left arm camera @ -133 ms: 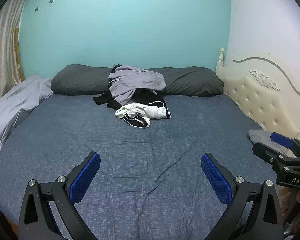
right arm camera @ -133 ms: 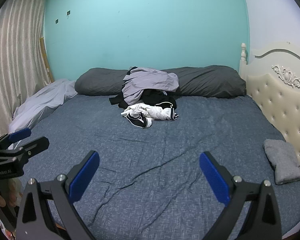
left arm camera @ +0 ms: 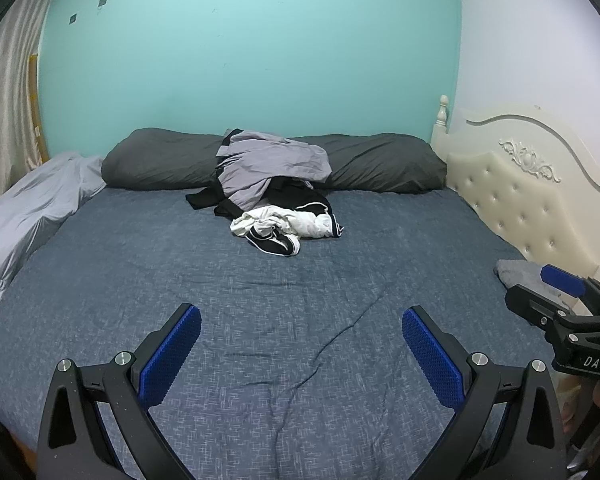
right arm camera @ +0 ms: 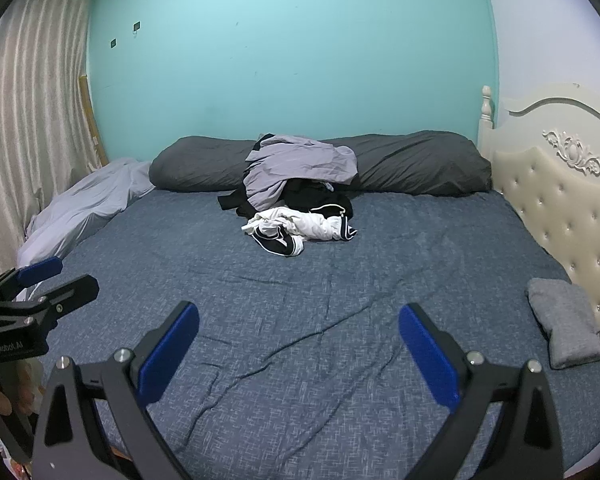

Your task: Fold clothes

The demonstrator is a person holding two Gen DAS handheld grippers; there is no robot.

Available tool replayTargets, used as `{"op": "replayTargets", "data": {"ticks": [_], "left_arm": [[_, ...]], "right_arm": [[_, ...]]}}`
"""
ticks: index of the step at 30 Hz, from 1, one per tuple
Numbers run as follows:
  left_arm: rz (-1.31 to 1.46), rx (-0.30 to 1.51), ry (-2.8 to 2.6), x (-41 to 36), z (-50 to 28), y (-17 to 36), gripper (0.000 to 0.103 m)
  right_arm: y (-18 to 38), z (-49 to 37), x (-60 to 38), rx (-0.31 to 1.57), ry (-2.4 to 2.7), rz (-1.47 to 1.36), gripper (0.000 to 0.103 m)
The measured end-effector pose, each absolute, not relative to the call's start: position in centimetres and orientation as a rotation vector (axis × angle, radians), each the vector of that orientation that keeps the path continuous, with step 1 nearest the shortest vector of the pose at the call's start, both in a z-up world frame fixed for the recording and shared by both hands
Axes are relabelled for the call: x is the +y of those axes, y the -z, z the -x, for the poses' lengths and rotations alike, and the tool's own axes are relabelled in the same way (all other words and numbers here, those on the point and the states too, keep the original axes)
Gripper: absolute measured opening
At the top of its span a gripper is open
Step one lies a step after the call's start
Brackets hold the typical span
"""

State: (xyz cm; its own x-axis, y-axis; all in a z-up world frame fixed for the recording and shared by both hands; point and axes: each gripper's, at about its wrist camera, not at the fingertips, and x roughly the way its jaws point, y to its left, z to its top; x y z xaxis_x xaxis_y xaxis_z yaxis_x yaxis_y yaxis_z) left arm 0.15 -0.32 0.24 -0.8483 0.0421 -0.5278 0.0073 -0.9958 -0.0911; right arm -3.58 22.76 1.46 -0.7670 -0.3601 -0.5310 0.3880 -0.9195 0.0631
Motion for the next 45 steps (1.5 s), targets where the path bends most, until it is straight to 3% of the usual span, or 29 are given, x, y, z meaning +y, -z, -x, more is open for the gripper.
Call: {"op": "replayTargets", "data": {"ticks": [45], "left_arm": [[0.875,-0.125,-3.000,0.16,0.04,-0.75,0.103]], "right_arm": [[-1.80,3.63,23.28,0.063,2.634,-0.766,0.101]]}}
